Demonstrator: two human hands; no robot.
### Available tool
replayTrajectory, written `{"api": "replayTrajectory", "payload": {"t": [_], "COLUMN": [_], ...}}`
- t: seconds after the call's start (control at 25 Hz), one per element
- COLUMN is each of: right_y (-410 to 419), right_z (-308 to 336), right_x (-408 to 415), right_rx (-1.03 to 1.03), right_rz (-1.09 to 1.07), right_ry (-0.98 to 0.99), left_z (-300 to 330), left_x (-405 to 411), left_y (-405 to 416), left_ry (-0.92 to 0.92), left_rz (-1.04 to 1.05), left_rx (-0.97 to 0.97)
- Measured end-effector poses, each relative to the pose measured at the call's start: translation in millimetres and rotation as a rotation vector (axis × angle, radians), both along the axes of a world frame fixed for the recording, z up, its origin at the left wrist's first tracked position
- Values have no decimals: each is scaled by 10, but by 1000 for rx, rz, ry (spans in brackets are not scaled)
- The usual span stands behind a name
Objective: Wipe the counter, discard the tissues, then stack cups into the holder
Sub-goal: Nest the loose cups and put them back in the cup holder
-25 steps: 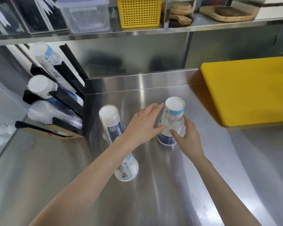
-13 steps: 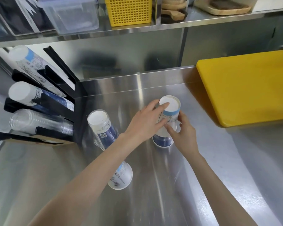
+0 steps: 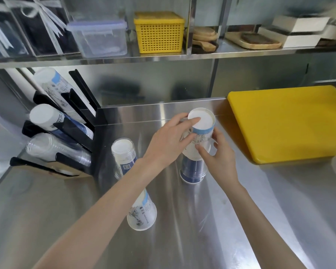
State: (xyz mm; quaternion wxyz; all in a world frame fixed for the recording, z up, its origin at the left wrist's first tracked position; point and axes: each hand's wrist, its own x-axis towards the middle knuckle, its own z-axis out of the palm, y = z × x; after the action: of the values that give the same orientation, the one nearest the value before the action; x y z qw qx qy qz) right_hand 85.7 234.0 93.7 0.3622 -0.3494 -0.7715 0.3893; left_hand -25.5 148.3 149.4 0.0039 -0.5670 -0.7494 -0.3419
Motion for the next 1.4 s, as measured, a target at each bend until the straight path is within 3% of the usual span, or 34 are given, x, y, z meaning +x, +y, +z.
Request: {"api": "replayTrajectory", "payload": {"t": [0.24, 0.64, 1.08, 1.4], "right_y": [-301, -1141, -1476, -1505], "right_z": [220, -111, -782, -834], "right_x": [-72, -210, -354, -421], "right_rx": [53, -159, -244, -258], "right_rz": [135, 522, 555, 615], "right_ry": [30, -70, -296, -332], "left_z": [146, -290, -1045, -1144], "left_x": [-85, -233, -229, -338], "left_y": [-427, -1550, -1891, -2007], "left_ry": [-18, -215, -438, -545], "left_rz": [-8, 154, 328, 341], "left_rx": [205, 135, 1, -12]}}
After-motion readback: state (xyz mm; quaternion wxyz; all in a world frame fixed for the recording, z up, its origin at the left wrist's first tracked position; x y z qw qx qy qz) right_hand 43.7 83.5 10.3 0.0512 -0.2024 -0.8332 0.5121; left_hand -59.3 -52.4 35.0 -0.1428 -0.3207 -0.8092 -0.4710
